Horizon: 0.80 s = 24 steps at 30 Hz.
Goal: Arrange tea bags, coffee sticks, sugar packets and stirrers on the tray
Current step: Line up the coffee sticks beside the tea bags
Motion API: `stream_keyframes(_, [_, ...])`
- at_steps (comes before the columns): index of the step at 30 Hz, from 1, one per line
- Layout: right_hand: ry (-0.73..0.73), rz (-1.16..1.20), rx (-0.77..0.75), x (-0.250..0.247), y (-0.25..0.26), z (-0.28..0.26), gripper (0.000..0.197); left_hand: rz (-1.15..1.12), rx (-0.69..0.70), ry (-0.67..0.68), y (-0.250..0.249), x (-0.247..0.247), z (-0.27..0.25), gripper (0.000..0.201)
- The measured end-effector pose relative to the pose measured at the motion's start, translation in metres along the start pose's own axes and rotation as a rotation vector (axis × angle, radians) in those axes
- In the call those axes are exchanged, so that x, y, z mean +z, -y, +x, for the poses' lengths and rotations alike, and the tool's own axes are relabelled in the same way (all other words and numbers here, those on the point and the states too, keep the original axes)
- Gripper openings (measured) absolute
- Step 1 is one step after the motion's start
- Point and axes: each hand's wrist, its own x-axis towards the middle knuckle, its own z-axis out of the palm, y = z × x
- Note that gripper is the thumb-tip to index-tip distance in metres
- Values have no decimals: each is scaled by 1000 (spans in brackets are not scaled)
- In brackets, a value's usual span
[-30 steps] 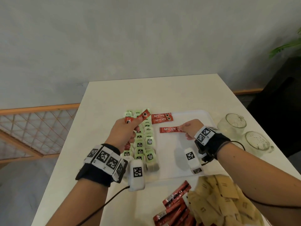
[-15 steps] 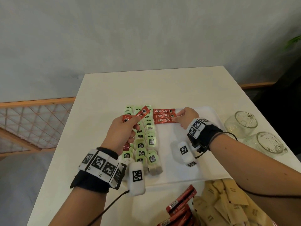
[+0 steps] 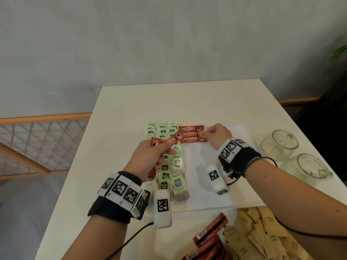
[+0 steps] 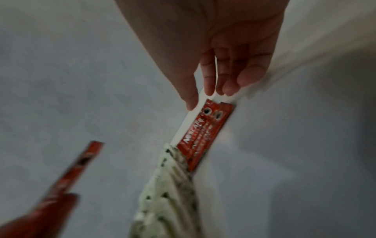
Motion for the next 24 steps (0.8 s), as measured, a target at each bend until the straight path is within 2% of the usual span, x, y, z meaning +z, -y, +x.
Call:
stream_keyframes(2, [49,130,-55,-7,6,-16,34,17,-12,34,0,4,-4,15])
stream_keyframes(5, [216,404,-105,-19,17,-51,38,49,-24,74,-2,11,-10,20])
stream_keyframes(9, [402,464,-192,-24,21,-93,30,81,-3,95,-6,23,-20,23])
stream_keyframes(12, [353,512,-243,-25,17,-112,23,73,34,69,-7,28,-28,22])
stream_keyframes(15, [244,556,-234,-33,10,-122,14,103,71,39,-4,29,-39,23])
stream_keyframes(17, [221,555,-224,-39,6,-127,14,66,73,23,-3,31,-47,24])
stream_keyframes(20, [248,559,-214,-46,4,-137,15,-3,91,-4,-1,37,-56,24])
stream_keyframes(24, [353,473,-244,-58,7,-146,18,248,226,-78,1,46,-65,19])
